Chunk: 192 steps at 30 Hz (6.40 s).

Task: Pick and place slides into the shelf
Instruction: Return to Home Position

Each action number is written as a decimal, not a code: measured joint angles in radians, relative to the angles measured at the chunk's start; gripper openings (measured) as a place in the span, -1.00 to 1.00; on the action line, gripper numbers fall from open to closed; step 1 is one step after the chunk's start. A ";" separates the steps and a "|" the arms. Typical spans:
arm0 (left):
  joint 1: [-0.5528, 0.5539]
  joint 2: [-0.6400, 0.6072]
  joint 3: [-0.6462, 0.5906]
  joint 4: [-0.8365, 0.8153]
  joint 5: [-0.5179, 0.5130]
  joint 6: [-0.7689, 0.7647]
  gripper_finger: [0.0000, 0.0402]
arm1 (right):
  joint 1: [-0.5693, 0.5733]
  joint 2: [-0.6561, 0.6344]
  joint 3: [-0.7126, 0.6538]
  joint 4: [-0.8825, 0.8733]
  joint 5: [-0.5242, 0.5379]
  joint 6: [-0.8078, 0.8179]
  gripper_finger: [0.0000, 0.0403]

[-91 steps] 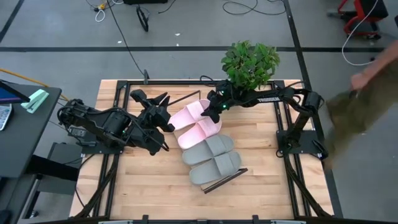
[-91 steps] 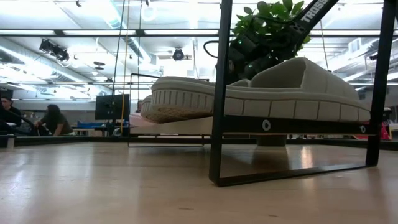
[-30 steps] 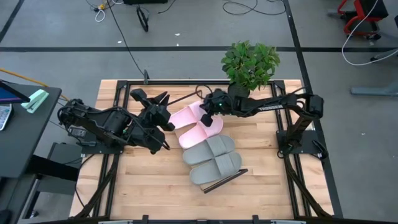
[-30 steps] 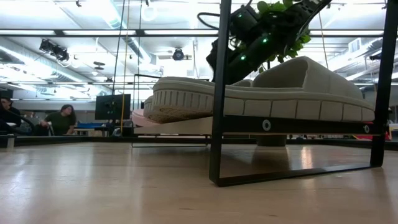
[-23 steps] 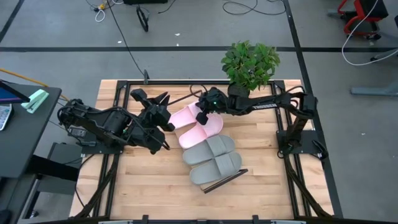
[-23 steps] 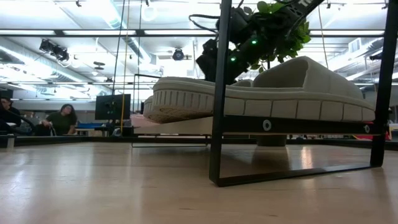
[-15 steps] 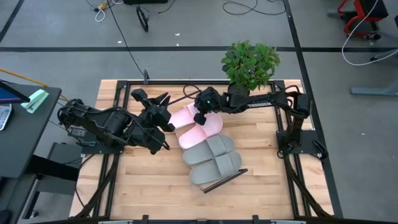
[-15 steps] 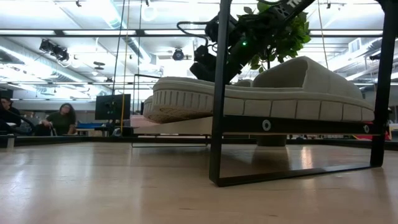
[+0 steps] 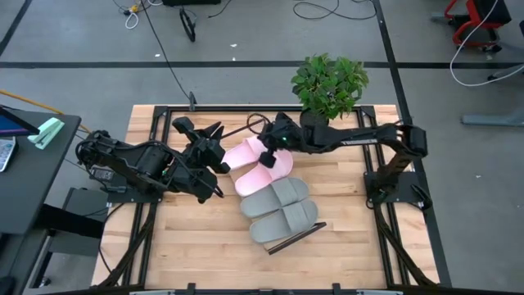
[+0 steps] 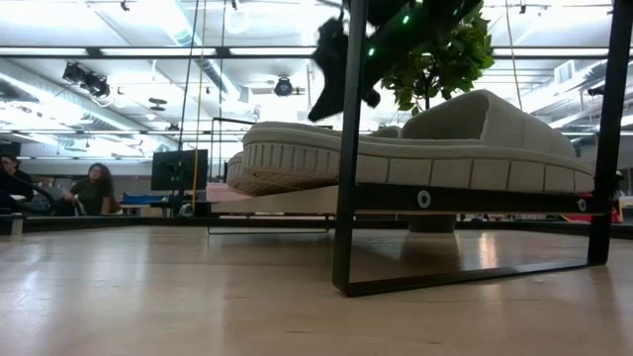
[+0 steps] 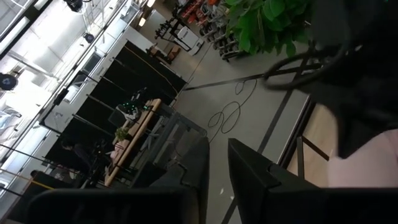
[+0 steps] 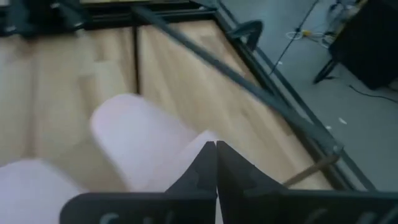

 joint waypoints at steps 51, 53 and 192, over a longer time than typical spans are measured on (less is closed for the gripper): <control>0.338 0.203 -0.001 0.559 1.457 0.109 -0.98 | 0.678 -0.592 -0.001 -1.002 0.524 0.637 -1.00; 0.356 0.211 0.000 0.610 1.469 0.106 -0.97 | 0.702 -0.590 -0.001 -1.009 0.542 0.671 -1.00; 0.324 -1.477 -1.735 1.161 1.209 -0.283 -0.96 | 0.597 -0.598 -0.443 -0.200 0.266 0.784 -1.00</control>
